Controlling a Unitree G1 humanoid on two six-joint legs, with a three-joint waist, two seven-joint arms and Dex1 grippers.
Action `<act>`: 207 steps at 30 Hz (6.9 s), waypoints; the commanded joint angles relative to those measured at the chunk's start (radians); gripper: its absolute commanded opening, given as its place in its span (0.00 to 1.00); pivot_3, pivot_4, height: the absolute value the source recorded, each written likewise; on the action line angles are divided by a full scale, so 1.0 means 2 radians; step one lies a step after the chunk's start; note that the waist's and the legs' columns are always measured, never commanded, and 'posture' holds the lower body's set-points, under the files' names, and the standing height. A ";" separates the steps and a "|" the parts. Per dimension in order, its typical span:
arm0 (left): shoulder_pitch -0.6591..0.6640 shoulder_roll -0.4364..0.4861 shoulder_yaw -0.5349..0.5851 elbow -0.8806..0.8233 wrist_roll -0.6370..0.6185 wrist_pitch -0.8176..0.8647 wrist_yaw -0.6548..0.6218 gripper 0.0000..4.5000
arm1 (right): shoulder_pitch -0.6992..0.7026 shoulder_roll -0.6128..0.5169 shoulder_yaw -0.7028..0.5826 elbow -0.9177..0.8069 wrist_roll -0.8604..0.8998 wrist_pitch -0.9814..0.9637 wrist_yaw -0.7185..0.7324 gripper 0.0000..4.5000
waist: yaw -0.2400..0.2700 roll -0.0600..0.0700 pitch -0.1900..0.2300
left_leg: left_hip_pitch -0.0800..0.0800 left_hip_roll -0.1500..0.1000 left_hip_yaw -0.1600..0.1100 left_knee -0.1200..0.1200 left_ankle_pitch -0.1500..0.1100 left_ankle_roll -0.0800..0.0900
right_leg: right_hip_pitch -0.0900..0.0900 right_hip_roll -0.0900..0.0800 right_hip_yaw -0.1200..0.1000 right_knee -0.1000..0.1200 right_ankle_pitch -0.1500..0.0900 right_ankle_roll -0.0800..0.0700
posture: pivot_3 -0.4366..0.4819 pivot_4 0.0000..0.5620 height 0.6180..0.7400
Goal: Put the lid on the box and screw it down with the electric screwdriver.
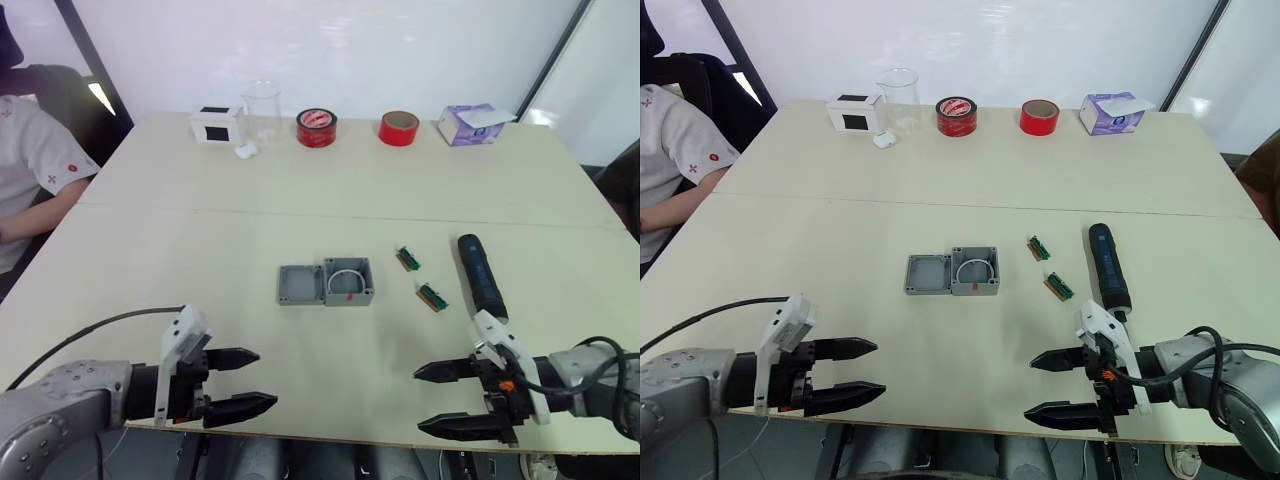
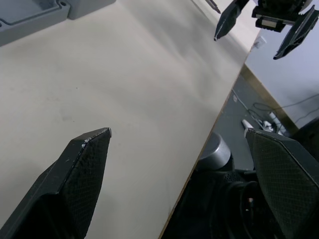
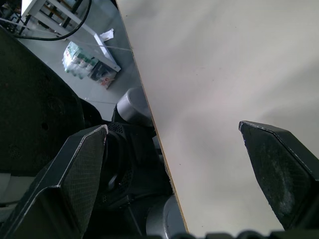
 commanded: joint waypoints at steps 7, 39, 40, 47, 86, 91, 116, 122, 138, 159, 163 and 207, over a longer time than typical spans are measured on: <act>-0.009 -0.001 -0.007 -0.007 0.010 -0.006 0.009 0.98 | -0.032 0.003 0.014 0.000 0.003 0.011 -0.022 1.00 | 0.000 0.000 0.000 | 0.000 0.000 0.000 0.000 0.000 0.000 | 0.000 0.000 0.000 0.000 0.000 0.000 | 0.48 0.27 1.00; -0.475 0.098 -0.234 0.211 0.200 -0.039 -0.150 0.98 | -0.170 0.065 -0.005 -0.003 0.105 0.074 -0.176 1.00 | 0.004 -0.001 0.000 | 0.000 -0.002 0.001 0.000 0.001 -0.001 | 0.000 0.001 0.000 0.001 0.000 0.000 | 0.48 0.27 1.00; -0.521 0.078 -0.269 0.235 0.226 -0.055 -0.181 0.98 | -0.182 0.067 0.006 0.002 0.097 0.071 -0.178 1.00 | 0.006 -0.001 -0.001 | 0.000 -0.002 0.001 0.000 0.001 -0.001 | 0.001 0.001 0.000 0.001 0.000 0.000 | 0.48 0.27 1.00; -0.713 -0.059 -0.469 0.370 0.381 -0.073 -0.319 0.98 | -0.208 0.062 0.028 0.006 0.069 0.065 -0.176 1.00 | 0.008 -0.002 0.000 | -0.002 -0.002 0.001 0.001 0.000 0.000 | -0.001 0.001 0.000 0.000 0.001 0.002 | 0.48 0.27 1.00; -0.710 -0.285 -0.545 0.465 0.522 -0.040 -0.269 0.77 | -0.055 0.058 -0.043 -0.073 0.111 0.054 -0.249 1.00 | 0.001 -0.002 0.000 | -0.003 -0.002 -0.002 0.005 -0.002 0.004 | -0.001 0.001 0.000 0.004 0.001 0.003 | 0.48 0.27 1.00; -0.706 -0.299 -0.546 0.479 0.535 -0.055 -0.261 0.31 | -0.048 0.055 -0.050 -0.070 0.109 0.048 -0.246 1.00 | 0.000 -0.002 0.000 | -0.003 -0.002 -0.002 0.007 -0.002 0.005 | -0.001 0.001 0.000 0.005 0.001 0.003 | 0.48 0.27 1.00; -0.716 -0.258 -0.552 0.570 0.528 -0.502 -0.414 0.01 | 0.010 0.054 -0.070 -0.094 0.123 0.049 -0.254 1.00 | 0.002 -0.002 0.000 | -0.003 -0.002 -0.002 0.008 -0.002 0.005 | -0.001 0.000 0.000 0.006 0.000 0.001 | 0.48 0.27 1.00; -0.715 -0.281 -0.543 0.603 0.533 -0.513 -0.414 0.01 | -0.002 0.052 -0.065 -0.086 0.125 0.049 -0.256 1.00 | 0.001 -0.002 0.000 | -0.003 -0.002 -0.002 0.008 -0.002 0.005 | -0.001 0.000 0.000 0.006 0.001 0.003 | 0.48 0.27 1.00; -0.764 -0.134 -0.421 0.409 0.434 -0.048 -0.340 0.40 | -0.136 0.008 -0.067 -0.053 0.187 0.055 -0.199 1.00 | -0.001 -0.002 0.000 | -0.003 0.000 -0.003 0.008 -0.002 0.005 | -0.001 0.001 0.000 0.007 0.001 0.003 | 0.48 0.27 1.00; -0.648 -0.215 -0.269 0.394 0.395 0.343 0.076 0.40 | -0.298 0.040 0.078 -0.037 0.072 0.029 -0.184 1.00 | 0.000 -0.002 0.000 | -0.003 -0.001 -0.003 0.008 -0.002 0.005 | -0.002 0.000 0.000 0.008 0.000 0.005 | 0.48 0.27 1.00; -0.651 -0.219 -0.267 0.418 0.365 0.343 0.107 0.40 | -0.292 0.052 0.080 -0.040 0.065 0.031 -0.189 1.00 | 0.000 -0.002 0.000 | -0.003 -0.001 -0.003 0.008 -0.002 0.005 | -0.001 0.000 0.000 0.008 0.000 0.005 | 0.48 0.27 1.00; -0.608 -0.315 -0.099 0.365 0.292 -0.017 0.291 0.01 | -0.511 0.253 0.015 0.251 0.142 0.126 -0.489 1.00 | 0.000 -0.002 0.000 | -0.002 -0.001 -0.002 0.006 0.002 -0.003 | -0.002 -0.002 0.000 0.008 0.001 0.004 | 0.48 0.27 1.00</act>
